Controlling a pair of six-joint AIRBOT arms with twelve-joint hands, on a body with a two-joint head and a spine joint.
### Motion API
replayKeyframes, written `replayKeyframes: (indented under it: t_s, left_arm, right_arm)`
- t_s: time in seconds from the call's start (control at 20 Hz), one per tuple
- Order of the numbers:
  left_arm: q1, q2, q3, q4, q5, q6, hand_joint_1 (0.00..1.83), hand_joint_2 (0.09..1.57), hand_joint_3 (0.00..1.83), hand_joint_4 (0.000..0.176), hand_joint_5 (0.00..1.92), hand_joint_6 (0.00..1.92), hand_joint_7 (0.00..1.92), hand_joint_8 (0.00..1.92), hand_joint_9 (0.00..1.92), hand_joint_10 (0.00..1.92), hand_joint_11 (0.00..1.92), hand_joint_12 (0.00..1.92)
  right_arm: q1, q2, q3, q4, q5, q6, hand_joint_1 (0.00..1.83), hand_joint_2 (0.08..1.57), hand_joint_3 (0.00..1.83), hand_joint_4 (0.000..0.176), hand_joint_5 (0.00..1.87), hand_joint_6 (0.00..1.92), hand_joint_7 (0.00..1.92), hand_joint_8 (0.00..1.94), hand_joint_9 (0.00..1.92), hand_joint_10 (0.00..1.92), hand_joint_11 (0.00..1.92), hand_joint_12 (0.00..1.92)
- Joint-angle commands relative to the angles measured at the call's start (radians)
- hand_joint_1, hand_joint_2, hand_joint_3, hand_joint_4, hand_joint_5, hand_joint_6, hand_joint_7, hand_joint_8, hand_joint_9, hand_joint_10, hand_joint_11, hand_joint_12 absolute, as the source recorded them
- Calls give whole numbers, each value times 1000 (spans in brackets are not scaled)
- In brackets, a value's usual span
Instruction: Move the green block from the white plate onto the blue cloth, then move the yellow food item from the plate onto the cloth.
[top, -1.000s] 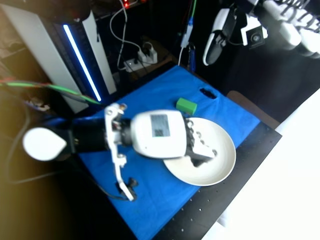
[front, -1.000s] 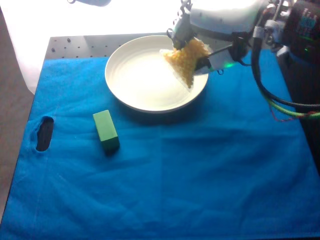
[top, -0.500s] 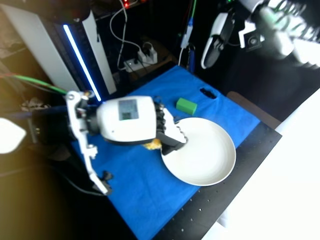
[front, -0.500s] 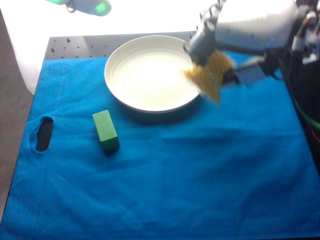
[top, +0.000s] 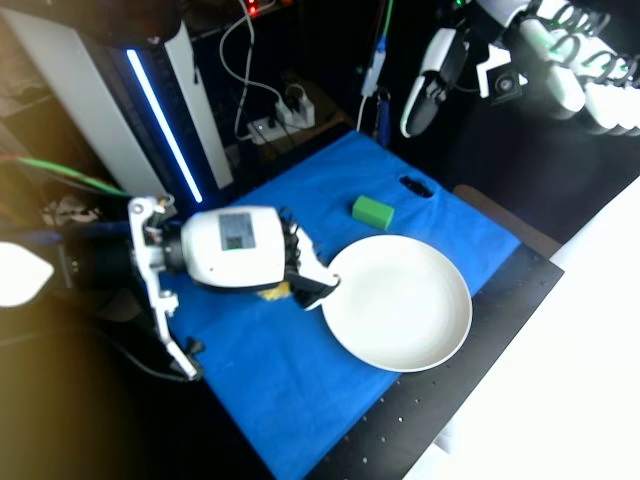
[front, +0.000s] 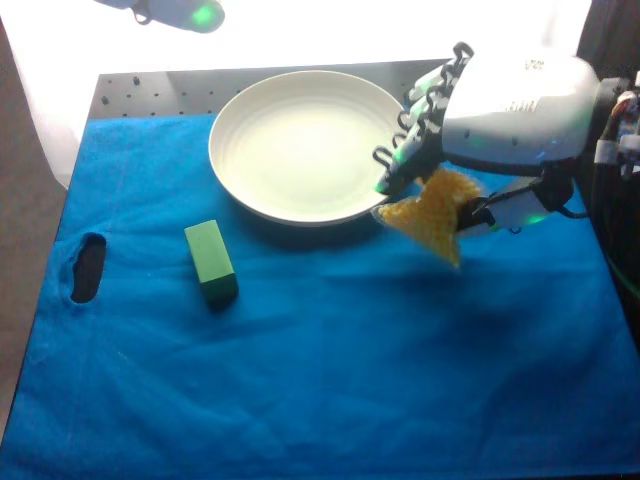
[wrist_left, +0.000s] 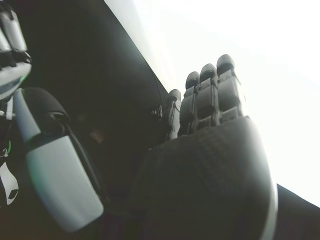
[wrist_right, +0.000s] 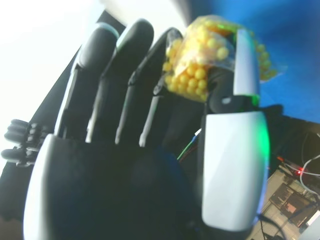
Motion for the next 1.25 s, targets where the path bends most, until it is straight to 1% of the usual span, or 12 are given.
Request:
replayKeyframes:
  t_s: [0.0,0.1,0.25,0.4,0.5,0.55,0.6,0.7,0.8,0.95,1.15,1.2]
  left_arm:
    - [-7,-1,3,-25,-108,2,803,737,0,133,0,0,47,0,27,0,11,72]
    - [-4,-1,3,-28,-109,2,801,736,0,130,0,0,38,0,34,4,19,76]
    - [3,-1,3,-34,-113,2,798,749,5,126,0,0,47,7,50,9,28,81]
    - [5,-1,3,-37,-114,2,781,755,6,129,0,0,67,12,58,9,53,93]
    - [8,0,3,-40,-116,2,786,762,6,123,0,0,83,13,76,13,62,99]
    - [10,0,3,-43,-117,2,793,760,4,135,0,0,92,14,75,11,52,96]
    - [12,1,4,-46,-119,2,790,761,4,128,0,0,96,14,74,9,49,95]
    - [16,2,4,-57,-124,2,817,770,6,138,0,0,83,4,77,8,49,97]
    - [17,2,3,-60,-128,2,800,782,9,144,0,0,65,0,76,5,61,104]
    - [27,6,0,-76,-142,1,794,778,6,165,0,0,53,1,67,0,40,97]
    - [37,10,-4,-92,-167,1,789,782,5,144,0,0,90,11,68,1,22,93]
    - [44,14,-8,-97,-179,1,788,783,5,139,0,0,91,10,74,3,28,97]
  right_arm:
    - [15,4,-2,44,91,-3,965,889,0,0,703,0,973,50,742,728,480,1453]
    - [15,9,-3,44,91,-3,893,814,0,0,543,0,803,1,622,589,354,1325]
    - [15,14,-2,45,91,-3,796,714,1,40,291,0,521,0,570,115,200,1102]
    - [15,18,-2,53,91,-3,704,657,0,69,129,0,360,0,451,16,11,987]
    - [15,20,-2,68,91,-3,683,631,0,127,40,0,246,0,313,0,0,851]
    - [16,25,-3,84,91,-3,659,631,0,166,7,0,198,0,262,0,0,810]
    - [20,32,-3,90,92,-3,625,630,0,174,1,0,170,4,241,1,0,712]
    - [35,58,-4,117,93,-3,631,624,0,176,0,0,105,2,127,4,0,473]
    - [47,77,-4,146,93,-3,606,608,1,166,0,0,98,4,202,4,17,813]
    - [75,101,5,198,93,-3,675,621,0,175,0,0,112,0,137,1,0,555]
    - [115,126,15,258,93,-3,582,651,8,164,0,0,126,0,154,2,0,656]
    - [129,136,15,292,93,-3,609,726,18,174,0,0,120,0,141,2,0,603]
